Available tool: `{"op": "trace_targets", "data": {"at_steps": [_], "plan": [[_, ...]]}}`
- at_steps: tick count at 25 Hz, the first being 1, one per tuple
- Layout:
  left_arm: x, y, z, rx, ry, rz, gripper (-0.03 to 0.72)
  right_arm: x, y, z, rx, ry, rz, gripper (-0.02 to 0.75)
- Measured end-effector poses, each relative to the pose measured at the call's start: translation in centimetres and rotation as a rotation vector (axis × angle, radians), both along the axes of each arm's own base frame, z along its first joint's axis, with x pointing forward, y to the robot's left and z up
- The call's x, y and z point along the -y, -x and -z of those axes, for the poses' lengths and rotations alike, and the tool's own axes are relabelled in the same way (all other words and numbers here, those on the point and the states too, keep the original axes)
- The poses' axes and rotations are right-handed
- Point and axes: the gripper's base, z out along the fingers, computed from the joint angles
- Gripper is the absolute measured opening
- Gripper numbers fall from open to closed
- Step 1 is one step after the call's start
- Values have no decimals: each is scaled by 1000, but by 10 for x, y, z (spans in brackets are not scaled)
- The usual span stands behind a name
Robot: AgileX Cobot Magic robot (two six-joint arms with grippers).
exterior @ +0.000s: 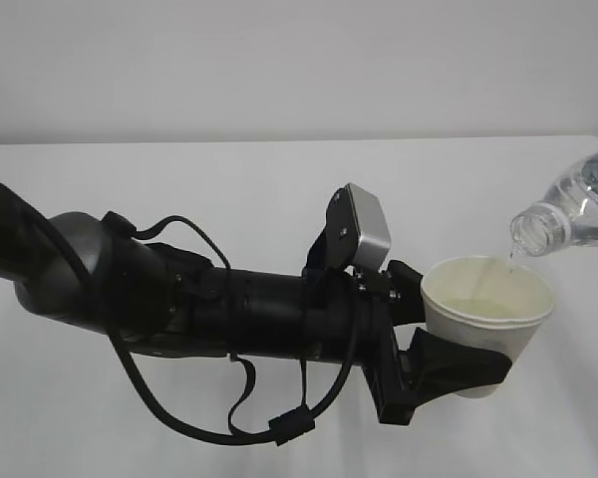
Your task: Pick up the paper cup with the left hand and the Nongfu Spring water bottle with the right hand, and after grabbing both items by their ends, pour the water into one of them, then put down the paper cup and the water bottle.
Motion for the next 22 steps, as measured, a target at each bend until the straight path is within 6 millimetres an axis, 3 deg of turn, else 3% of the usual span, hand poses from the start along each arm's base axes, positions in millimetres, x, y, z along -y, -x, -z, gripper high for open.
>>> {"op": "trace_targets", "data": {"at_steps": [22], "plan": [[0, 0, 0, 0, 0, 0, 482, 0, 0, 0, 0, 4, -4, 447]]}}
